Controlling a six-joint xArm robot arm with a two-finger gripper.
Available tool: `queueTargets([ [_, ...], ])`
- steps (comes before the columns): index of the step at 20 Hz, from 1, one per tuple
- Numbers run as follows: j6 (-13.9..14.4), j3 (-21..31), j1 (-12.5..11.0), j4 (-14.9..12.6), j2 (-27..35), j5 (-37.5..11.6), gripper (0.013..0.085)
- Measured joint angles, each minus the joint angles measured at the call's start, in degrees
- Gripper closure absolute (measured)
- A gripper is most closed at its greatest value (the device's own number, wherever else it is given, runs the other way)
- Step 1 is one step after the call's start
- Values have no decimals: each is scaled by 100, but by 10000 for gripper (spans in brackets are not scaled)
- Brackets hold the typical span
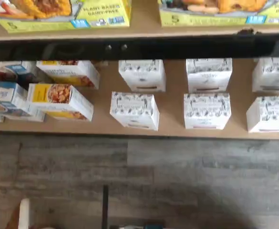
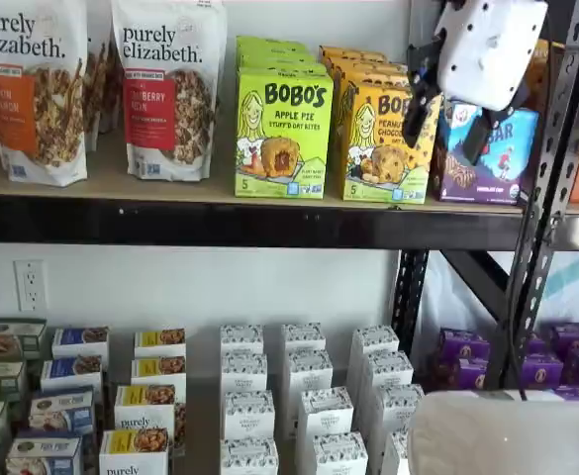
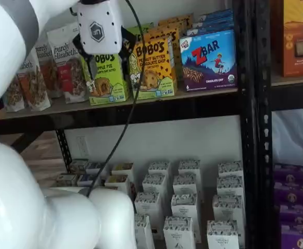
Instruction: Pick the green box on the top shelf, the fourth from the left
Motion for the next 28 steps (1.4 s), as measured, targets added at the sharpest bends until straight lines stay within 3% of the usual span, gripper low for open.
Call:
queueTargets([
  [6, 537, -141, 682, -386, 278, -441, 130],
  [14, 1106, -574, 1347, -696, 1008, -932, 130],
  [23, 1458, -1030, 1740, -846, 1736, -1328, 130],
  [28, 1463, -1285, 1749, -833, 2048, -1431, 130],
])
